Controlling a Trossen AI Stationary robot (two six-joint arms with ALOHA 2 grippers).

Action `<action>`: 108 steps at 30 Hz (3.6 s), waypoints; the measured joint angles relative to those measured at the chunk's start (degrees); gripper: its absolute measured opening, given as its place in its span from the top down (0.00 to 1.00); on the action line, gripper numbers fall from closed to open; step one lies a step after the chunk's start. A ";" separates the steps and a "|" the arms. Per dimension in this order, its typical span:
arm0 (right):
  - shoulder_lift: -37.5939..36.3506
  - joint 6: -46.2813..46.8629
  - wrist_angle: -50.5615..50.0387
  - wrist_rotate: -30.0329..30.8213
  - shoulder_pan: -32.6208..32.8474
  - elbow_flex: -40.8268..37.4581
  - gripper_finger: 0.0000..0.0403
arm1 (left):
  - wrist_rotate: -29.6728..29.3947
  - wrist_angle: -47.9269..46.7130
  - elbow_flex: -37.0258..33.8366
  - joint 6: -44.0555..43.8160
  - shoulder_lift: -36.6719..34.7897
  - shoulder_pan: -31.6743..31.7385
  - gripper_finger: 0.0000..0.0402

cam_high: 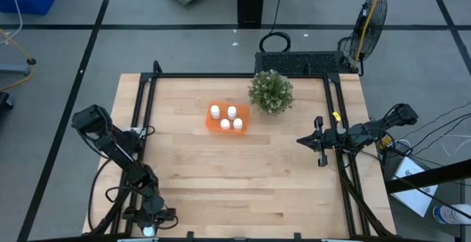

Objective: Pick and place pill bottles into a basket
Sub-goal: Put the white pill bottle into the orange bin

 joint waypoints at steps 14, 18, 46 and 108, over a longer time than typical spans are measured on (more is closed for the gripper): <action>0.00 0.01 0.00 0.00 0.00 0.00 1.00 | -5.47 2.01 0.04 -1.29 -0.02 6.23 0.55; 0.00 0.01 0.00 0.02 0.00 0.00 1.00 | -6.34 2.42 0.02 -1.65 0.00 8.59 0.54; 0.00 -0.01 0.00 0.00 -0.01 0.00 1.00 | -15.80 9.75 -0.02 -17.28 -0.09 25.44 0.54; -0.02 -0.01 0.00 0.02 0.00 -0.02 1.00 | -48.49 7.06 1.05 -37.39 -0.31 29.66 0.67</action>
